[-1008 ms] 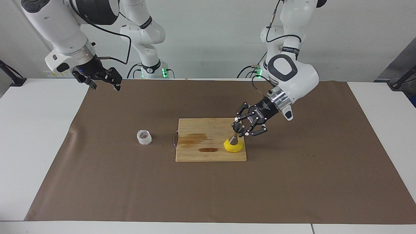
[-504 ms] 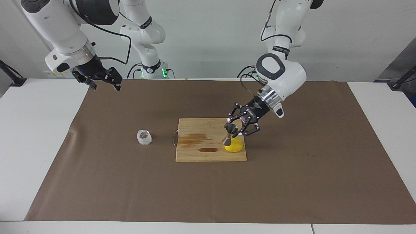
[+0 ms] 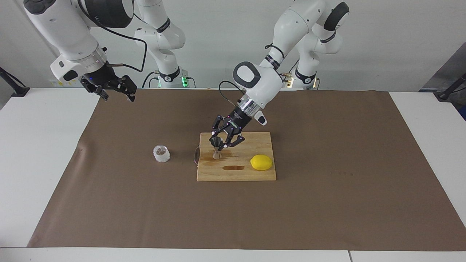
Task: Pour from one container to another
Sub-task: 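Carry the steel cup with the left gripper over the wooden board, then lower the steel cup onto the wooden board with the left gripper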
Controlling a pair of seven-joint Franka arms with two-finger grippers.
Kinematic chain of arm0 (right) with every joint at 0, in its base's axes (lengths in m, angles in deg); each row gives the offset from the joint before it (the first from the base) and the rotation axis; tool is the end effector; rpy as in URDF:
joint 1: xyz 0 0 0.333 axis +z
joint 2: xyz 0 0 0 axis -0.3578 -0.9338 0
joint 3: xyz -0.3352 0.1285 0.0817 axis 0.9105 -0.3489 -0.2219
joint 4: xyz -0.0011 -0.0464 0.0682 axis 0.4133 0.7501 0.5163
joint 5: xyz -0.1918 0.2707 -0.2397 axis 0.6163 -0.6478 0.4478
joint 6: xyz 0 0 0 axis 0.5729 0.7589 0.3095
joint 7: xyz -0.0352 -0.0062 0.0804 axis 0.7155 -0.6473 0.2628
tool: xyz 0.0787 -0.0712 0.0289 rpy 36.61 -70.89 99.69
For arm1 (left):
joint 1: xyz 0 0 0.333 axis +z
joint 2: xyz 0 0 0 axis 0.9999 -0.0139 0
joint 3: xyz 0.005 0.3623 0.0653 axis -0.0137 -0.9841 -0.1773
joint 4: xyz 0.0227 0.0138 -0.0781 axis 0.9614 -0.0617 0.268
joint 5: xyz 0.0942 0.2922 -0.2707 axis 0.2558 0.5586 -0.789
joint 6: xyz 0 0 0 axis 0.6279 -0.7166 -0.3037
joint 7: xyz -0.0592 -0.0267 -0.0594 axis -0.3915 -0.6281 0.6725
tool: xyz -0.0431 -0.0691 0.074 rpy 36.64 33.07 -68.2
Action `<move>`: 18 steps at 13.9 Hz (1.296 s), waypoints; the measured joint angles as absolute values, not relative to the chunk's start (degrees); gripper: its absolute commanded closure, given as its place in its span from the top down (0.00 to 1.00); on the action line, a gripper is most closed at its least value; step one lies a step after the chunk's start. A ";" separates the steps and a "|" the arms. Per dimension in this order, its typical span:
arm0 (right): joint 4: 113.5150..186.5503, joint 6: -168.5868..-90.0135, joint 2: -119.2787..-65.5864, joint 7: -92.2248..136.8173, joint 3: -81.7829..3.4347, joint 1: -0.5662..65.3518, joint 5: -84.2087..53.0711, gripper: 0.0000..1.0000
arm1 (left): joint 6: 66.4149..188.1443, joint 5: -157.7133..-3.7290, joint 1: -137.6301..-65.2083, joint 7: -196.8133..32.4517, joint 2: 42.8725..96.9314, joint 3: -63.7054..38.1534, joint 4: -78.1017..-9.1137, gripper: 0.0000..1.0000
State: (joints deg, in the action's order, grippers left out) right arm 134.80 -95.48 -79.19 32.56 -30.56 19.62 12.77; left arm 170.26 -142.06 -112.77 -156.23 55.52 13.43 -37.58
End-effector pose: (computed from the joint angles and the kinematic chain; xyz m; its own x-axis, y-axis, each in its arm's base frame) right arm 0.5705 -0.0224 0.6590 0.9894 -0.0812 -0.1203 -0.0858 -0.9957 -0.0338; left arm 0.5149 -0.4574 0.4085 -0.4353 0.3765 -0.8178 0.7790 0.6129 -0.1325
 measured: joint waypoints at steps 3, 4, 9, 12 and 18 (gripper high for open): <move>134.80 -95.48 -79.19 32.56 -30.56 19.62 12.77 1.00 | 170.47 -141.16 -112.74 -156.23 55.52 13.32 -37.56 0.00; 134.80 -95.48 -79.19 32.56 -30.56 19.62 12.77 1.00 | 170.50 -141.15 -112.70 -156.22 55.50 13.27 -37.56 0.00; 134.80 -95.48 -79.19 32.56 -30.56 19.62 12.77 1.00 | 170.65 -141.15 -112.65 -156.12 54.76 13.18 -37.91 0.05; 134.80 -95.48 -79.19 32.56 -30.56 19.62 12.77 1.00 | 170.83 -141.15 -112.62 -156.11 54.07 13.16 -38.13 0.16; 134.80 -95.48 -79.19 32.56 -30.56 19.62 12.77 1.00 | 171.00 -141.15 -112.57 -156.04 53.78 13.16 -38.72 0.76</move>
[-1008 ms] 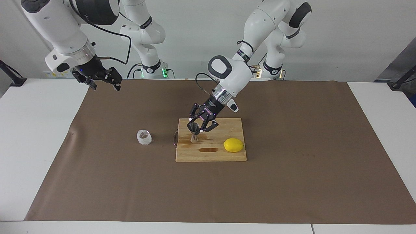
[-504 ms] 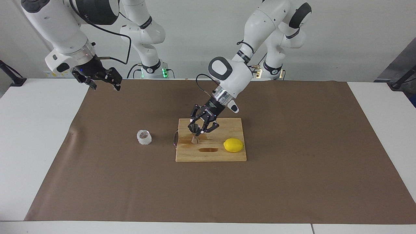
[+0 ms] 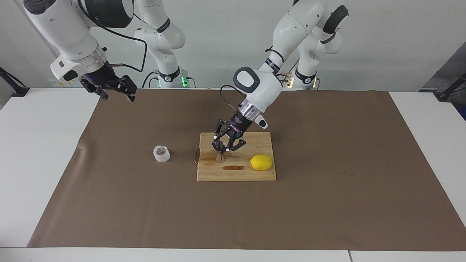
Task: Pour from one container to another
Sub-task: 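Lower the steel cup onto the wooden board with the left gripper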
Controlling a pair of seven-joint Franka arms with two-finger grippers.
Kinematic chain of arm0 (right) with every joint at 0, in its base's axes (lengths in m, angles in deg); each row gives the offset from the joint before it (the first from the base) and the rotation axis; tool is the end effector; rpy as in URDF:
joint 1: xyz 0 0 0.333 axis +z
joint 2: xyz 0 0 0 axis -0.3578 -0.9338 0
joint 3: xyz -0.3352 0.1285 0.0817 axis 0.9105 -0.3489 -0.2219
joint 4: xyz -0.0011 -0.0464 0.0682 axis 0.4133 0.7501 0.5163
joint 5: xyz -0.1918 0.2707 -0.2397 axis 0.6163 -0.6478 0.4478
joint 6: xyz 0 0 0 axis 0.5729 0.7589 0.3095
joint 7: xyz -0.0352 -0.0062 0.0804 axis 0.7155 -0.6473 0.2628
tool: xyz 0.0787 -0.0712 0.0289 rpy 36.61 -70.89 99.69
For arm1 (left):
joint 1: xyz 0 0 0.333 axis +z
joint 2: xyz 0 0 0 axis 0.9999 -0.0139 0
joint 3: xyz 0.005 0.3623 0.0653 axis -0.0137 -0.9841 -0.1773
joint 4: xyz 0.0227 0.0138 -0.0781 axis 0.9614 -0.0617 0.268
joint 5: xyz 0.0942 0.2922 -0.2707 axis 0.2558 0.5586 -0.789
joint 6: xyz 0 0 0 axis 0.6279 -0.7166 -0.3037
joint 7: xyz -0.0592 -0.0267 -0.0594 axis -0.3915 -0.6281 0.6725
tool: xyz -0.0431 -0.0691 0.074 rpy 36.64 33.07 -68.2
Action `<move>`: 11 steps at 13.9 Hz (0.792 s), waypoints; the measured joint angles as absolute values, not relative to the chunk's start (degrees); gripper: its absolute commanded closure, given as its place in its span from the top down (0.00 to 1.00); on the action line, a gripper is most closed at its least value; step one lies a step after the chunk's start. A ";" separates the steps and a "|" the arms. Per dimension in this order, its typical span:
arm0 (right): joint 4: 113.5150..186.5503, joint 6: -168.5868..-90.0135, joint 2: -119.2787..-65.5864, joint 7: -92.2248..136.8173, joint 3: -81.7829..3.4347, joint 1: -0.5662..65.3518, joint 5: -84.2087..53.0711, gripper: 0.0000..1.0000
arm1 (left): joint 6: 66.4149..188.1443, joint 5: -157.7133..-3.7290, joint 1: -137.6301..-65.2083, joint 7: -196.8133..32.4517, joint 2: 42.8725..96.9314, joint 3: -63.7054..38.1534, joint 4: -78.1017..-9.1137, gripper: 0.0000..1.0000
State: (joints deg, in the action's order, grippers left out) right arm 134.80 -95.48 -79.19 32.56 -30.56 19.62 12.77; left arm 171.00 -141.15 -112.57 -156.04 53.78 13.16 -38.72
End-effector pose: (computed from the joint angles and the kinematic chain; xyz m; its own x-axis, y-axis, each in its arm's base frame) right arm 0.5705 -0.0224 0.6590 0.9894 -0.0812 -0.1203 -0.0858 -0.9957 -0.0338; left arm 0.5170 -0.4509 0.3808 -0.4535 0.4098 -0.7915 0.7744 0.6207 -0.1224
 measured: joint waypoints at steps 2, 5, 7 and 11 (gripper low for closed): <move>134.80 -95.48 -79.19 32.56 -30.56 19.62 12.77 1.00 | 171.12 -141.16 -112.50 -156.04 53.77 13.16 -38.88 1.00; 134.80 -95.48 -79.19 32.56 -30.56 19.62 12.77 1.00 | 171.15 -141.16 -111.87 -156.05 53.76 13.12 -39.01 1.00; 134.80 -95.48 -79.19 32.56 -30.56 19.62 12.77 1.00 | 171.16 -141.16 -111.85 -155.98 53.78 13.15 -39.00 1.00; 134.80 -95.48 -79.19 32.56 -30.56 19.62 12.77 1.00 | 171.16 -141.15 -112.21 -155.00 54.49 13.57 -39.17 1.00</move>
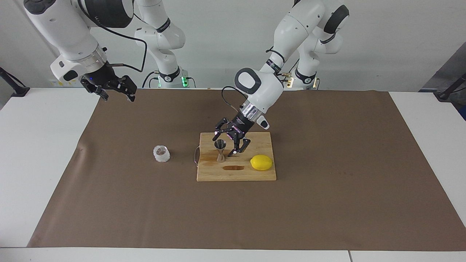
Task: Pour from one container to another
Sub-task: 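Lower the steel cup onto the wooden board with the left gripper, then open the left gripper to release the steel cup on the board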
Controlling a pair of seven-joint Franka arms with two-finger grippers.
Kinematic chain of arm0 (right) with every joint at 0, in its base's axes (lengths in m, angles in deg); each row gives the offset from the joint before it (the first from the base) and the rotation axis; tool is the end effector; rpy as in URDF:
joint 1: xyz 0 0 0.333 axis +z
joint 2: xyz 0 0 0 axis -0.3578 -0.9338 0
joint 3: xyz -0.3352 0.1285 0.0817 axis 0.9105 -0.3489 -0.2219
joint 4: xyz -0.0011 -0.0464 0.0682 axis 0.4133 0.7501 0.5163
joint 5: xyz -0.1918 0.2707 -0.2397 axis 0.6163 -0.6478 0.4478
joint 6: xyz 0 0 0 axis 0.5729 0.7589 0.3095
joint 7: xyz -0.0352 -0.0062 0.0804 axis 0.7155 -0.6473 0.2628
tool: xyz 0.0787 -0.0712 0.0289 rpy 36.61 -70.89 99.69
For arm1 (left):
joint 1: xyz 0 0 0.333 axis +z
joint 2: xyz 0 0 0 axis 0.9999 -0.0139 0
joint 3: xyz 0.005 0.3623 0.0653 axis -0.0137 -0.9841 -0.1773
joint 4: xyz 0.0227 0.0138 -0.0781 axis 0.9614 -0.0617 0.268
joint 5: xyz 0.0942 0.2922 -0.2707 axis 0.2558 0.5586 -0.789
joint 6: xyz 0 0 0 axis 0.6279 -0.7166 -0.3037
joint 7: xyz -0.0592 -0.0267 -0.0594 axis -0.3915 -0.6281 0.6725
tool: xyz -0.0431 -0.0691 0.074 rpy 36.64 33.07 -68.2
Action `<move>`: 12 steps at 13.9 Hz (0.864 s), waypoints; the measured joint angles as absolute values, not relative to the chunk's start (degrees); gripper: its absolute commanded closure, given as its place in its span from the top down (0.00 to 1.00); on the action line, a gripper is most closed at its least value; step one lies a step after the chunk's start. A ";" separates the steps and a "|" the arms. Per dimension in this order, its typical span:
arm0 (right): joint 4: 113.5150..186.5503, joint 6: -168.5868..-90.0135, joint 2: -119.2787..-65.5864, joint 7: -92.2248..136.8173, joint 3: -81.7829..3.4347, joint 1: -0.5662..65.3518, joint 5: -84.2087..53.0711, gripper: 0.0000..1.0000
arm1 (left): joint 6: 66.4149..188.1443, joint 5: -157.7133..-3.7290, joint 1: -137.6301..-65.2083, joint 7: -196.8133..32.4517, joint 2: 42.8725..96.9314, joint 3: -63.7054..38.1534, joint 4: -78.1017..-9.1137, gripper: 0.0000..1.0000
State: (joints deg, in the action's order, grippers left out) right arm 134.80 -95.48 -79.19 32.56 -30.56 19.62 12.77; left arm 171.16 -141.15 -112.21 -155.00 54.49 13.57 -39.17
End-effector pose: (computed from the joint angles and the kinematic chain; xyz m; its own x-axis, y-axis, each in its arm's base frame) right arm 0.5705 -0.0224 0.6590 0.9894 -0.0812 -0.1203 -0.0858 -0.9957 -0.0338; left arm 0.5148 -0.4493 0.3861 -0.4345 0.4203 -0.7966 0.7830 0.6134 -0.1034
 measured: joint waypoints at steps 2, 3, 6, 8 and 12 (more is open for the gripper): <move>134.80 -95.48 -79.19 32.56 -30.56 19.62 12.77 1.00 | 171.24 -141.16 -112.83 -154.99 55.80 13.85 -39.34 1.00; 134.80 -95.48 -79.19 32.56 -30.56 19.62 12.77 1.00 | 171.33 -141.16 -112.94 -154.99 56.58 13.90 -39.41 1.00; 134.80 -95.48 -79.19 32.56 -30.56 19.62 12.77 1.00 | 171.46 -141.15 -112.74 -154.66 59.13 13.57 -39.49 1.00; 134.80 -95.48 -79.19 32.56 -30.56 19.62 12.77 1.00 | 170.77 -141.03 -111.45 -152.48 60.71 13.22 -39.54 1.00; 134.80 -95.48 -79.19 32.56 -30.56 19.62 12.77 1.00 | 155.49 -131.81 -103.94 -149.66 62.33 12.96 -39.62 1.00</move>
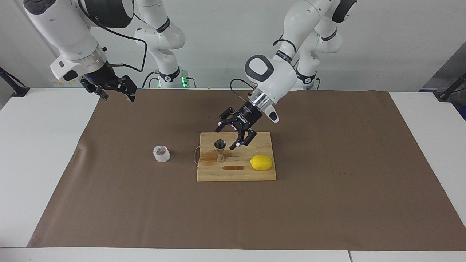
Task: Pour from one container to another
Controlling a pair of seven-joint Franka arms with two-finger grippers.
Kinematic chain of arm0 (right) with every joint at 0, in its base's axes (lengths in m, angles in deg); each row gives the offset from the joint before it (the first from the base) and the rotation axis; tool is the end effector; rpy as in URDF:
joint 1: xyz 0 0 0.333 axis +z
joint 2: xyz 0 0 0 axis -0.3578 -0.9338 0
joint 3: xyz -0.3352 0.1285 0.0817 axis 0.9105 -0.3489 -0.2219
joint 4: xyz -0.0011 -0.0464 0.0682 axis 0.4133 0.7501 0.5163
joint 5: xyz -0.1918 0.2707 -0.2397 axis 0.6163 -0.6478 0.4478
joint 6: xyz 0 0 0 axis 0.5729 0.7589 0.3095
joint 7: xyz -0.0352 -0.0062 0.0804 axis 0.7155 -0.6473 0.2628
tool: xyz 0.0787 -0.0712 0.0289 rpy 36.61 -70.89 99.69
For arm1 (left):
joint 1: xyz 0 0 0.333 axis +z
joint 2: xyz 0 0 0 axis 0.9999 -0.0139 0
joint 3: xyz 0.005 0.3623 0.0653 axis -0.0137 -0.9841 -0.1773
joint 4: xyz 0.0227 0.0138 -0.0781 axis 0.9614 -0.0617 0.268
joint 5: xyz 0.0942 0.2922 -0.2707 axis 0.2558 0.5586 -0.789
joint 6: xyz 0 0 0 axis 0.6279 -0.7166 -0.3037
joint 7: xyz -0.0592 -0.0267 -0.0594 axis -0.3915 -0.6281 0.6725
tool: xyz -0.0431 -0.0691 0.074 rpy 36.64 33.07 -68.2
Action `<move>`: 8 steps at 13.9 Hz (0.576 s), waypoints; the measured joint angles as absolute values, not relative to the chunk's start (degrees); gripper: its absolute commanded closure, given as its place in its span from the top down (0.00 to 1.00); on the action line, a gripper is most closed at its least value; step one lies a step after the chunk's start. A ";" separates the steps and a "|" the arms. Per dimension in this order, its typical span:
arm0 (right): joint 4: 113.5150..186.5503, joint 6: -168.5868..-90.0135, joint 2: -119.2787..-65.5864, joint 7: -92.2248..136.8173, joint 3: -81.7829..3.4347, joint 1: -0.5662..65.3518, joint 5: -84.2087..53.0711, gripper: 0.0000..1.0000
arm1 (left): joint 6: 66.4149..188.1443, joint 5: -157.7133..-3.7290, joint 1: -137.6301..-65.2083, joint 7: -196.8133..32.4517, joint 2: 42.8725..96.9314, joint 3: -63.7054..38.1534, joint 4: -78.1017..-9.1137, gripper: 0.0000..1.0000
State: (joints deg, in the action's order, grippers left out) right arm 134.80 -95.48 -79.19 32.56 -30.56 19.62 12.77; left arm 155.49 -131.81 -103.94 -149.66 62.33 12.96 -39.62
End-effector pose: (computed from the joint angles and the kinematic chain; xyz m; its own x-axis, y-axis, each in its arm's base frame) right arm 0.5705 -0.0224 0.6590 0.9894 -0.0812 -0.1203 -0.0858 -0.9957 -0.0338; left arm 0.5565 -0.4010 0.4702 -0.1794 0.4739 -0.8621 0.9017 0.4296 0.0484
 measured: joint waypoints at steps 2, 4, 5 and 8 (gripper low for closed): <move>134.80 -95.48 -79.19 32.56 -30.56 19.62 12.77 1.00 | 148.31 -124.53 -100.31 -149.41 62.93 12.85 -39.64 1.00; 134.80 -95.48 -79.19 32.56 -30.56 19.62 12.77 1.00 | 142.72 -116.60 -98.33 -149.34 63.21 12.82 -39.66 1.00; 134.80 -95.48 -79.19 32.56 -30.56 19.62 12.77 1.00 | 140.51 -112.97 -97.66 -149.33 63.34 12.83 -39.68 1.00; 134.80 -95.48 -79.19 32.56 -30.56 19.62 12.77 1.00 | 135.53 -102.39 -96.11 -149.24 63.95 12.80 -39.81 1.00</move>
